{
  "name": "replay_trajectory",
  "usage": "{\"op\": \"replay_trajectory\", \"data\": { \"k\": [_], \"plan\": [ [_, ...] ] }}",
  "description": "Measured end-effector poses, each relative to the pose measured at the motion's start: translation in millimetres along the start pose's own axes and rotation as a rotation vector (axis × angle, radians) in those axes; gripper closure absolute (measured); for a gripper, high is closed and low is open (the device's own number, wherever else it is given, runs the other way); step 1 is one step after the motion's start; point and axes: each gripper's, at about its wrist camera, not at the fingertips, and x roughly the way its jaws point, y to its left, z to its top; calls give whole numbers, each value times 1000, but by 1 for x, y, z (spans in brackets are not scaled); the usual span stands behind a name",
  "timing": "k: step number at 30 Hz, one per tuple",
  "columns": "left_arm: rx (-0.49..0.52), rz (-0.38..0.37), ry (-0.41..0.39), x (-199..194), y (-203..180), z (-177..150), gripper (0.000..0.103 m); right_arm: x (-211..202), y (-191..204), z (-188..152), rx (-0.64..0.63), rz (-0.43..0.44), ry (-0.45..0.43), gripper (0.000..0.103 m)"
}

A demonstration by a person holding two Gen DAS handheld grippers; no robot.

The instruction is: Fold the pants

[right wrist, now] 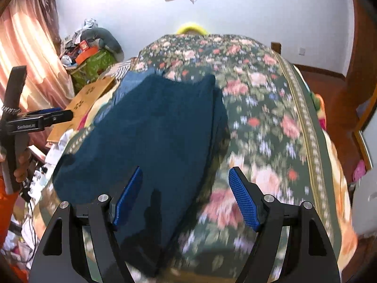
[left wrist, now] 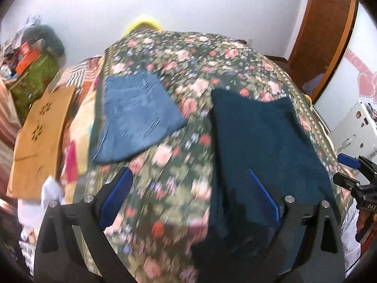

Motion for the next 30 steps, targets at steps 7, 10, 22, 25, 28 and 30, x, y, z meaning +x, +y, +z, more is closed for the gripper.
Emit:
{"op": "replay_trajectory", "data": {
  "k": [7, 10, 22, 25, 28, 30],
  "plan": [
    [102, -15, 57, 60, -28, 41, 6, 39, -14, 42, -25, -9, -25, 40],
    [123, -49, 97, 84, -34, 50, 17, 61, -21, 58, -24, 2, -11, 47],
    [134, -75, 122, 136, -51, 73, 40, 94, -36, 79, -61, 17, -38, 91],
    [124, -77, 128, 143, -50, 75, 39, 106, -42, 77, -64, -14, -7, 91],
    [120, -55, 131, 149, -50, 73, 31, 123, -48, 72, -42, -25, 43, 91],
    [93, -44, 125, 147, -48, 73, 25, 120, -49, 73, -27, -26, 48, 91]
  ]
}}
